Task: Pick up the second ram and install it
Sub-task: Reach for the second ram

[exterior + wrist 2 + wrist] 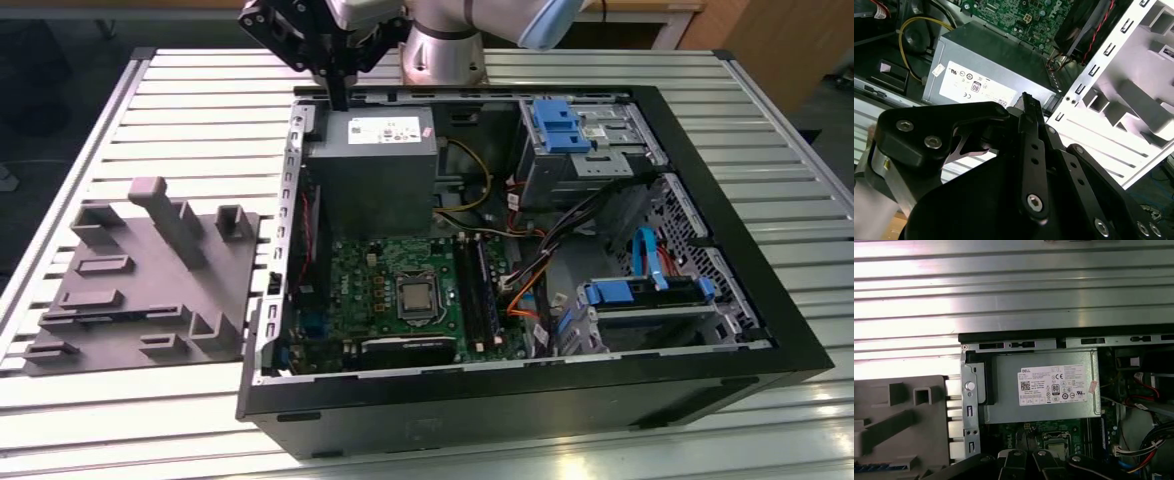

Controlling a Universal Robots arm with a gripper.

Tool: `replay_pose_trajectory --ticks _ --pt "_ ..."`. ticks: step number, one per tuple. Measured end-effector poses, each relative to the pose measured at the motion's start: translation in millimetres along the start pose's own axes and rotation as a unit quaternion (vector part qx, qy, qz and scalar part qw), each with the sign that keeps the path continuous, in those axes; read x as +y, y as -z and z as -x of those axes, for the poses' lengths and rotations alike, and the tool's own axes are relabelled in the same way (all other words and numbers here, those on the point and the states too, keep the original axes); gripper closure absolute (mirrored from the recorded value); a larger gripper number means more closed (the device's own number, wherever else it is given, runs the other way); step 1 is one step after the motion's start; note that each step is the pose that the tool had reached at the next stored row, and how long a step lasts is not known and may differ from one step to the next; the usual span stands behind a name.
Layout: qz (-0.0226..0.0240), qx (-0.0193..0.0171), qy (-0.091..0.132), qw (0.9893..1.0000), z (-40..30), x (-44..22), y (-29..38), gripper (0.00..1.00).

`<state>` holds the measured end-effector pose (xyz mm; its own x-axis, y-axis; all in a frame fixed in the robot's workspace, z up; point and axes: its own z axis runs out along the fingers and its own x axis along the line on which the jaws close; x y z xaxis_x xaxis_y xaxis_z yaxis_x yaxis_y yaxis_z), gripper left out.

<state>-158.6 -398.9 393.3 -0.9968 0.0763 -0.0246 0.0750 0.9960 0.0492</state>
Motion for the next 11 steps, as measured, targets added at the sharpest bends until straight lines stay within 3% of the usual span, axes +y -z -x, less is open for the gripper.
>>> replay_pose_trajectory --ticks 11 --pt "0.0003 0.0000 0.000 1.0000 -5.6 -0.4 0.2 0.89"
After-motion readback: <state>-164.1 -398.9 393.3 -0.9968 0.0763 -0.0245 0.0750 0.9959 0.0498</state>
